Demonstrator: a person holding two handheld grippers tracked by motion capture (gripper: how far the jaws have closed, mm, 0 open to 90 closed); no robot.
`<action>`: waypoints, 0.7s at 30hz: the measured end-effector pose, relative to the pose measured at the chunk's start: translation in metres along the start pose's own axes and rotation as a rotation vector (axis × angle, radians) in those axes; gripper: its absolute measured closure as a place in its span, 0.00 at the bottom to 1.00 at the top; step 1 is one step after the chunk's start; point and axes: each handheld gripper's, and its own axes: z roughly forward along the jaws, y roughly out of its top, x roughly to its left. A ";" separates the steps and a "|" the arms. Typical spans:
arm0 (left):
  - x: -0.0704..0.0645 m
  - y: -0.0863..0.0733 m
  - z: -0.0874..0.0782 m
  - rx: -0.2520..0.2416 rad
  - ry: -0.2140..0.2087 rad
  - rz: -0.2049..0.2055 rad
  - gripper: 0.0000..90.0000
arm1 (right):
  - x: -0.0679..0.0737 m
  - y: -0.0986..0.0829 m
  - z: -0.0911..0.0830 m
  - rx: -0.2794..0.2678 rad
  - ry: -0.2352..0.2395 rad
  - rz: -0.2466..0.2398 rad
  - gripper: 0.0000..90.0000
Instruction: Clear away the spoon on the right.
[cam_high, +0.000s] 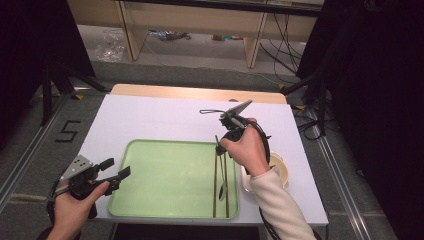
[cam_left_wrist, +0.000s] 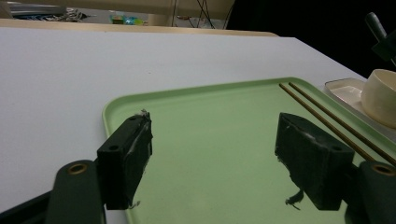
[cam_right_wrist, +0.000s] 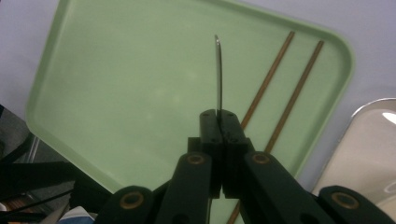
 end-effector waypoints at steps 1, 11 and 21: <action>0.000 0.000 0.000 0.000 0.000 0.000 0.30 | 0.000 0.000 0.000 0.000 0.000 0.000 1.00; 0.000 0.000 0.000 0.001 0.001 0.000 0.30 | 0.018 0.003 0.015 0.045 -0.001 0.023 1.00; 0.000 0.000 0.000 0.001 0.002 0.000 0.30 | 0.023 0.007 0.023 0.076 0.019 0.071 1.00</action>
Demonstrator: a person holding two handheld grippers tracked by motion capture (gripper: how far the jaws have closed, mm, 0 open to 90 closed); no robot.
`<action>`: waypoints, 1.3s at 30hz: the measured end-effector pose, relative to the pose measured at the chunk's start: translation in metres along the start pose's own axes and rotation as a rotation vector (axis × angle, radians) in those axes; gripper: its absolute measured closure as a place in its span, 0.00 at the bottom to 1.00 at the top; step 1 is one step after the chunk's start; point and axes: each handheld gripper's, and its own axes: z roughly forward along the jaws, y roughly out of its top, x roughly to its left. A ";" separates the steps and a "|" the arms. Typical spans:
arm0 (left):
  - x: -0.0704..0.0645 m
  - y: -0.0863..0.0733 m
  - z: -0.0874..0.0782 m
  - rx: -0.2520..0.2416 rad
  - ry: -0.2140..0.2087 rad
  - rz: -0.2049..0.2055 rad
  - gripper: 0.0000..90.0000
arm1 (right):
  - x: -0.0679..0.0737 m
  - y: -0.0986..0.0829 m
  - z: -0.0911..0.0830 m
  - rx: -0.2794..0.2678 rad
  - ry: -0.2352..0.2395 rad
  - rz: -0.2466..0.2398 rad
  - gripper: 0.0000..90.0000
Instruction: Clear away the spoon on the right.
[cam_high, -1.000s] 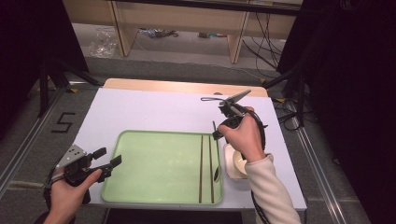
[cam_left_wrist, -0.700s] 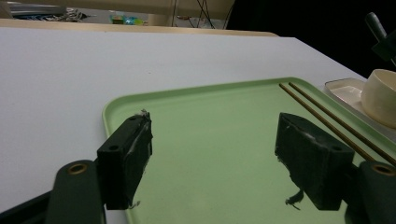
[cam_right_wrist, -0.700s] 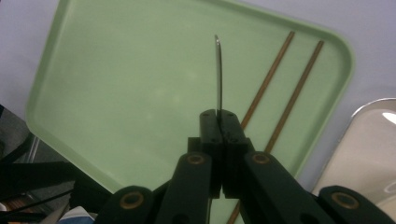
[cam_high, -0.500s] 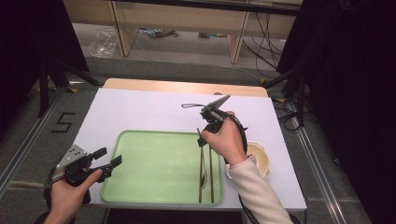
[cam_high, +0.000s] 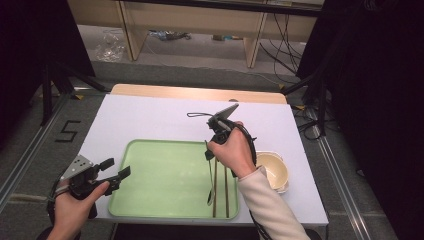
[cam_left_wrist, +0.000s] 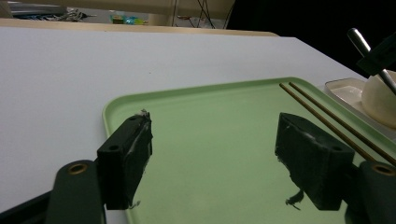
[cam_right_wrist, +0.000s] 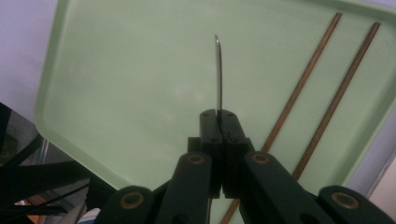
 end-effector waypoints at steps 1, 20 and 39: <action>0.000 0.000 0.000 -0.001 0.000 -0.002 0.30 | -0.002 0.000 0.002 -0.024 0.003 -0.018 1.00; 0.000 0.000 0.000 0.001 0.001 -0.001 0.30 | -0.009 0.011 0.026 0.048 0.021 0.105 1.00; 0.000 -0.001 0.001 0.006 0.000 -0.014 0.30 | -0.015 0.018 0.049 0.022 0.046 0.161 1.00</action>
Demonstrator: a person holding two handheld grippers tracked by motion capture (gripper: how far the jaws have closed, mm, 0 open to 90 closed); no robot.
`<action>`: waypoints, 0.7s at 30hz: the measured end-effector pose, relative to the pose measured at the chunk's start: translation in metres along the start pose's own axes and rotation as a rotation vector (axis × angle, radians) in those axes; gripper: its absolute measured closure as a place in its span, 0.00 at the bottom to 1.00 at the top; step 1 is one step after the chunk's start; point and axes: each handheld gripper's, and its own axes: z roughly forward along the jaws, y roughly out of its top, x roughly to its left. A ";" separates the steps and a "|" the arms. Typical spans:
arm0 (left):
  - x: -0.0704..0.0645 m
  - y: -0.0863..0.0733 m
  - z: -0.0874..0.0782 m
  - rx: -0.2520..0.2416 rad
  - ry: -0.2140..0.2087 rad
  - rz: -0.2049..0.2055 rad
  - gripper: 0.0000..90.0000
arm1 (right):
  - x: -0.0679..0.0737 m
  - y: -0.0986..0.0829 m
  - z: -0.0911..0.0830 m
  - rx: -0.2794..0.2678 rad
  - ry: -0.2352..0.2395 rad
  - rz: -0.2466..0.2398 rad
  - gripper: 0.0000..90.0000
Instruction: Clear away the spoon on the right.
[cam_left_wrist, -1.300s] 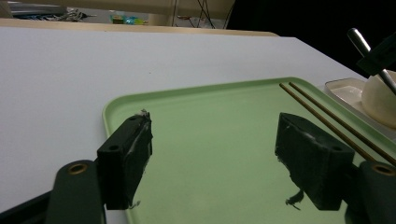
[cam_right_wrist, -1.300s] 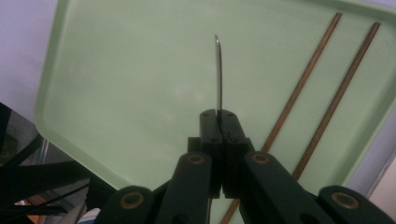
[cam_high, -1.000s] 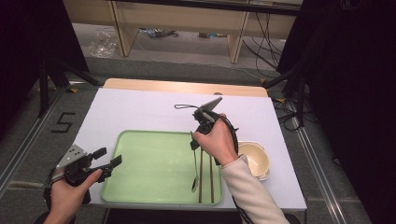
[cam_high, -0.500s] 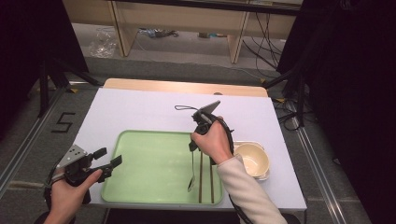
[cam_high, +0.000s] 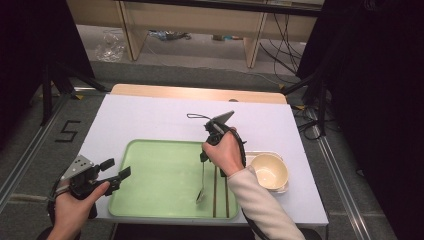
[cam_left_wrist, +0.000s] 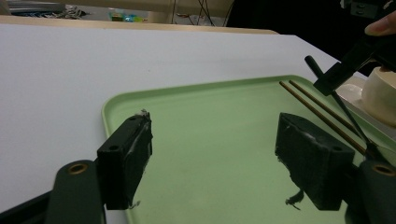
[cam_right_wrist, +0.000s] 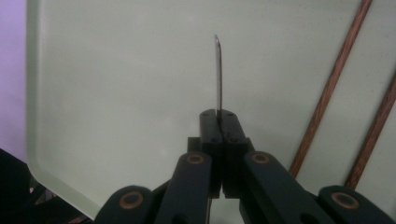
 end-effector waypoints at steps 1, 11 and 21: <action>0.000 0.000 0.000 0.000 0.000 0.001 0.30 | 0.000 0.000 0.000 0.000 0.000 0.000 1.00; 0.000 0.000 0.000 0.001 -0.001 0.000 0.30 | -0.001 0.003 0.016 -0.008 0.015 0.042 1.00; 0.001 0.000 0.000 0.000 -0.006 0.013 0.30 | -0.005 0.002 0.028 -0.066 0.010 0.021 1.00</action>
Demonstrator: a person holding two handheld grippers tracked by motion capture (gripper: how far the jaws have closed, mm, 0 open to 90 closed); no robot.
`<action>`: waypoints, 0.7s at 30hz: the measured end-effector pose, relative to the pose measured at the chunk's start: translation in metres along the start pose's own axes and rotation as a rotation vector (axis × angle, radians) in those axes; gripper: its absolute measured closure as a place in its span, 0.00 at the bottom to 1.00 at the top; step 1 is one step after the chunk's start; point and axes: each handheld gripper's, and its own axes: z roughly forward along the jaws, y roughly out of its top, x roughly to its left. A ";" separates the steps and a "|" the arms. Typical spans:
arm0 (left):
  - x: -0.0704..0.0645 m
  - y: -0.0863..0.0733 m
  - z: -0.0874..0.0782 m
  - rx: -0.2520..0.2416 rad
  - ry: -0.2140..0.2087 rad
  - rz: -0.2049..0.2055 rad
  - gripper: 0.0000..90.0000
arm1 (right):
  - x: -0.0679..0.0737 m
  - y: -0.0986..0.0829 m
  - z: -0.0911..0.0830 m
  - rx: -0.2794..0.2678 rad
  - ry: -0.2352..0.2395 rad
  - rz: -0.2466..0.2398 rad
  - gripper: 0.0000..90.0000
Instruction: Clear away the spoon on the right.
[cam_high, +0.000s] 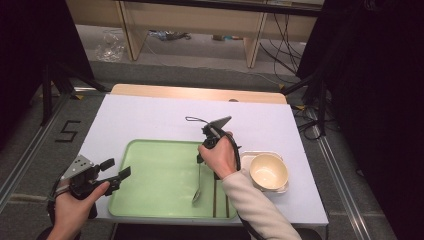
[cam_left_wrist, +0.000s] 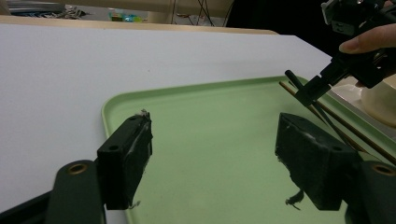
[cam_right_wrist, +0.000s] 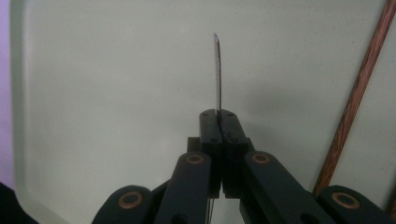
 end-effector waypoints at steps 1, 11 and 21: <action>0.000 0.000 0.000 0.000 0.002 -0.003 0.30 | 0.001 0.000 0.001 -0.007 -0.007 0.009 1.00; 0.000 0.000 0.000 0.001 0.002 -0.001 0.30 | 0.005 -0.006 0.022 -0.001 -0.078 -0.019 1.00; 0.000 0.000 0.000 0.001 0.000 0.001 0.30 | 0.009 -0.008 0.025 0.012 -0.096 0.020 1.00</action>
